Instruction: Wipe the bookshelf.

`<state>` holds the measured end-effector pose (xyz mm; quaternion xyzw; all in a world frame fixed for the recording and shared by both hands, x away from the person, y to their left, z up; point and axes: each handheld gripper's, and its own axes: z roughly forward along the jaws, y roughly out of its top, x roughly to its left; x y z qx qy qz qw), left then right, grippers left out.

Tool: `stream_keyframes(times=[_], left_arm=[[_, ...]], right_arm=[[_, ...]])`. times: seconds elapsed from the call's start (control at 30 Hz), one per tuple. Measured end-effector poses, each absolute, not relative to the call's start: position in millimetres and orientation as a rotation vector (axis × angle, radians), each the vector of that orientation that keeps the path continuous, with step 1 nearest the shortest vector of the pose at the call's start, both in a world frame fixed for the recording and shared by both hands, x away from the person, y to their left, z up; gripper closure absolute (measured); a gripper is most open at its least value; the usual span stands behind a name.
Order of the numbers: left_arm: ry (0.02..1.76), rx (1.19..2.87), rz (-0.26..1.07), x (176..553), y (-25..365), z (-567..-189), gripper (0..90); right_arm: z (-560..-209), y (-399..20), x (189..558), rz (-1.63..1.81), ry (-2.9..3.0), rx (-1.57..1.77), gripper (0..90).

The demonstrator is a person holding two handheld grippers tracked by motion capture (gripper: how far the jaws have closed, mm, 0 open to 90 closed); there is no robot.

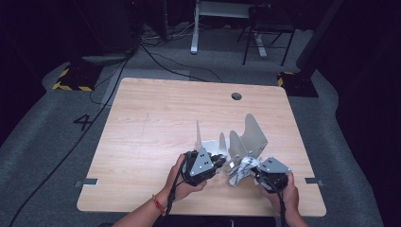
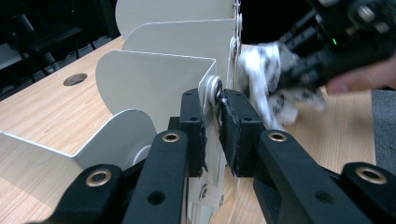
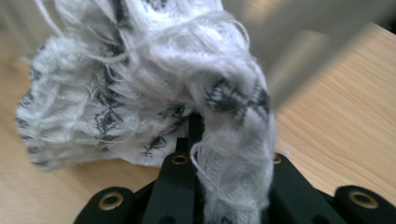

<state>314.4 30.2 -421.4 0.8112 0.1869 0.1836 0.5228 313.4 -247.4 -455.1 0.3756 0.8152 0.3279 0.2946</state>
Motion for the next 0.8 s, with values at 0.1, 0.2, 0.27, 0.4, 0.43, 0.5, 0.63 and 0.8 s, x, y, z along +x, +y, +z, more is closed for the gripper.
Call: stream_keyframes(times=[0.1, 0.2, 0.27, 0.4, 0.43, 0.5, 0.63, 0.8], left_arm=[[0.449, 1.941, 0.433, 314.5, 30.1, -421.5, 79.0], [0.450, 1.938, 0.435, 314.8, 29.7, -421.8, 79.0], [0.454, 1.934, 0.438, 314.7, 28.8, -422.2, 78.9], [0.458, 1.930, 0.437, 314.6, 26.8, -422.7, 78.8], [0.458, 1.930, 0.436, 314.6, 26.7, -422.6, 78.8], [0.460, 1.930, 0.434, 314.7, 26.5, -422.5, 78.8], [0.457, 1.933, 0.428, 315.0, 26.9, -422.2, 78.8], [0.455, 1.938, 0.424, 314.7, 27.7, -420.9, 77.3]], right_arm=[[-448.2, -266.8, 320.4, 0.885, 2.093, 1.077, 83.1], [-437.6, -282.3, 324.4, 0.922, 2.016, 1.127, 83.1], [-428.0, -287.1, 323.0, 0.959, 1.977, 1.137, 83.1], [-407.9, -283.5, 312.4, 1.042, 1.934, 1.093, 83.1], [-404.6, -280.0, 308.7, 1.059, 1.939, 1.076, 83.0], [-400.9, -269.8, 301.4, 1.074, 1.961, 1.030, 83.1], [-398.8, -245.2, 289.7, 1.086, 2.030, 0.929, 83.1], [-411.2, -217.5, 288.6, 1.049, 2.110, 0.857, 83.0]])
